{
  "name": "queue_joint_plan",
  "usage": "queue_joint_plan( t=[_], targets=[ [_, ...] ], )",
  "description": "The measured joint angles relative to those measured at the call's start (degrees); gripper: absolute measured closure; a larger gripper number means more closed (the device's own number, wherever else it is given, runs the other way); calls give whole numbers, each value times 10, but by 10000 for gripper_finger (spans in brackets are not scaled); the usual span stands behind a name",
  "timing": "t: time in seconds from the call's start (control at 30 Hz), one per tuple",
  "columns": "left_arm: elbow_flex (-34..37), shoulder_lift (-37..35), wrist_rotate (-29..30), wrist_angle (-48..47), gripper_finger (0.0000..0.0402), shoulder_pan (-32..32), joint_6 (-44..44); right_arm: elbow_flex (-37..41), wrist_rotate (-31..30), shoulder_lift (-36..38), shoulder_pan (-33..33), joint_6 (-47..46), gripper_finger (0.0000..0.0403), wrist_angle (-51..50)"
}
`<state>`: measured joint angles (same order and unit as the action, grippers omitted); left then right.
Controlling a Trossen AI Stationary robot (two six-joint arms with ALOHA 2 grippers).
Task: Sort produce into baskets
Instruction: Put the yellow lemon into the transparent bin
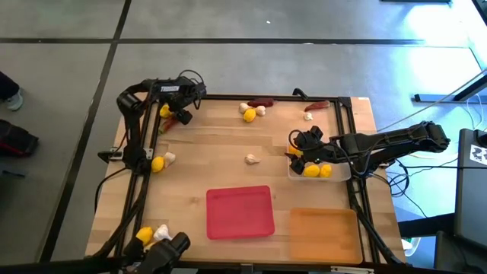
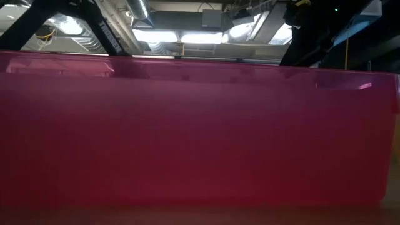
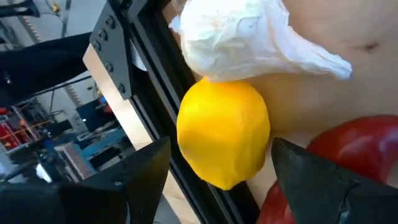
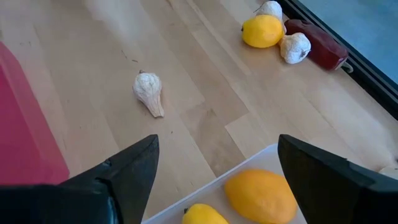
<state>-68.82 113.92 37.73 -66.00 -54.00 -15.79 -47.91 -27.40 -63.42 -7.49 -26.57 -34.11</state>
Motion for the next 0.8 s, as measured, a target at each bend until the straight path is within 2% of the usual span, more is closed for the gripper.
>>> queue_joint_plan(
  t=[0.17,0.53,0.8],
  targets=[
    [0,9,-1,9,132,0,35,0,0,0,0,0,82,1],
    [1,10,-9,11,220,-9,81,0,0,0,0,6,82,-3],
    [3,-11,-16,16,231,-5,90,0,0,0,0,14,82,-3]
  ],
)
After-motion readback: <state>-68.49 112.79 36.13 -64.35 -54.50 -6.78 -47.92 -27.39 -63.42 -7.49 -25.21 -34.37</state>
